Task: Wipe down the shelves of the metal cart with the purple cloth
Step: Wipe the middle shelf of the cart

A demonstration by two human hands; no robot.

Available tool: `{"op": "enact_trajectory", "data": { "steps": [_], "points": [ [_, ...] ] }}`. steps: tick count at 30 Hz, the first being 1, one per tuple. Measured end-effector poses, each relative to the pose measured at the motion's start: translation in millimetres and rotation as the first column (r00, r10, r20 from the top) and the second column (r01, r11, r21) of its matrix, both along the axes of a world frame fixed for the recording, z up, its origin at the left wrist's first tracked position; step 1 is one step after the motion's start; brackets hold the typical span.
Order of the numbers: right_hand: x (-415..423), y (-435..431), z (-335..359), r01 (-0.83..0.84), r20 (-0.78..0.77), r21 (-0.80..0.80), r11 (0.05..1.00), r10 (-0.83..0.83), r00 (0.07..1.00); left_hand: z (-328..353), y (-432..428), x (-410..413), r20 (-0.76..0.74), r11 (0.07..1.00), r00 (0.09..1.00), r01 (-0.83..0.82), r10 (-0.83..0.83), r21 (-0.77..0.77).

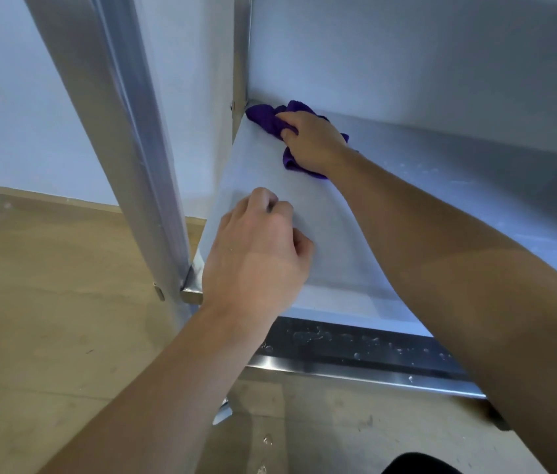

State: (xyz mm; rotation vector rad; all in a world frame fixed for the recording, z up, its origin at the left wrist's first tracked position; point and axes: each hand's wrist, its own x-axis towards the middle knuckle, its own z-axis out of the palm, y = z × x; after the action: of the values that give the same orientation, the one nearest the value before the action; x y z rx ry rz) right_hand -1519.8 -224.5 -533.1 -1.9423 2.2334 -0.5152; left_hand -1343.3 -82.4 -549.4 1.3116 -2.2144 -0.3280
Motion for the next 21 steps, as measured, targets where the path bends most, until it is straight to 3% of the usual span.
{"op": "enact_trajectory", "data": {
  "steps": [6, 11, 21],
  "points": [
    [14, 82, -8, -0.089, 0.001, -0.013, 0.996, 0.089, 0.996, 0, 0, 1, -0.032, 1.000, 0.999, 0.006, -0.007, -0.011],
    [28, 166, -4, -0.068, -0.013, -0.051, 0.996, 0.067, 0.998, 2, 0, 0, -0.028, 1.000, 1.000, -0.004, 0.004, -0.018],
    [28, 174, -12, 0.028, -0.036, -0.096, 0.995, -0.032, 0.999, 11, 11, -14, 0.123, 0.999, 0.992, -0.018, 0.023, -0.044]
  ]
}}
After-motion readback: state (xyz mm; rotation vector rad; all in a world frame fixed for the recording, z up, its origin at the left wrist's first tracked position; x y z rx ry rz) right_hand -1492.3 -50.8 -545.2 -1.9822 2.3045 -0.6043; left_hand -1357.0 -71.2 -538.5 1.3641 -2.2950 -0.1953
